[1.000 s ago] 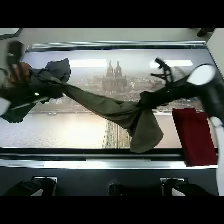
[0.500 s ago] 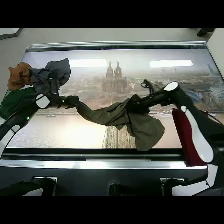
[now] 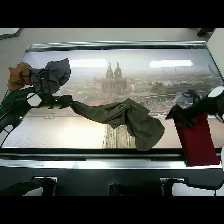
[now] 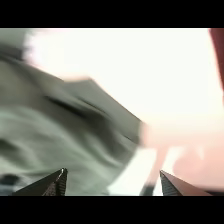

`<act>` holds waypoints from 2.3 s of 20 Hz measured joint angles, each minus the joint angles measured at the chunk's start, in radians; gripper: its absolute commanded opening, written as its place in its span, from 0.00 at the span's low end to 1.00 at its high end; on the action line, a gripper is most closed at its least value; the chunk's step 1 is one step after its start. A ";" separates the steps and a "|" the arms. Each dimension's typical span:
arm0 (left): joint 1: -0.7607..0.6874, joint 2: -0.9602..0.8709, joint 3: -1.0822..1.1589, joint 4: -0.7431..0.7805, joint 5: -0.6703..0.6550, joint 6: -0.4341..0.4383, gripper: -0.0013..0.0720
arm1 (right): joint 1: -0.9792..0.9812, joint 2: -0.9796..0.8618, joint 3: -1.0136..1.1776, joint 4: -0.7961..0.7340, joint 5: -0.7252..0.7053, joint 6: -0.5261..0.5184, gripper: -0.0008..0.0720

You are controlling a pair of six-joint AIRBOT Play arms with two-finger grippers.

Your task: Fold the shirts.

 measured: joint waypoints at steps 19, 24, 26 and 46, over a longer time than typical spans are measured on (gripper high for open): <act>0.033 0.077 0.148 0.000 -0.045 0.047 0.06 | -0.035 0.090 -0.056 0.381 -0.246 -0.095 0.08; 0.165 0.219 0.534 0.005 -0.042 0.074 0.06 | -0.035 0.304 0.388 0.321 -0.399 -0.092 0.08; 0.233 0.290 0.661 0.009 -0.042 0.074 0.06 | -0.035 0.404 0.517 0.240 -0.481 -0.039 0.08; 0.290 0.440 0.060 -0.024 -0.185 0.141 0.06 | -0.035 0.547 0.134 0.001 -0.100 0.090 0.08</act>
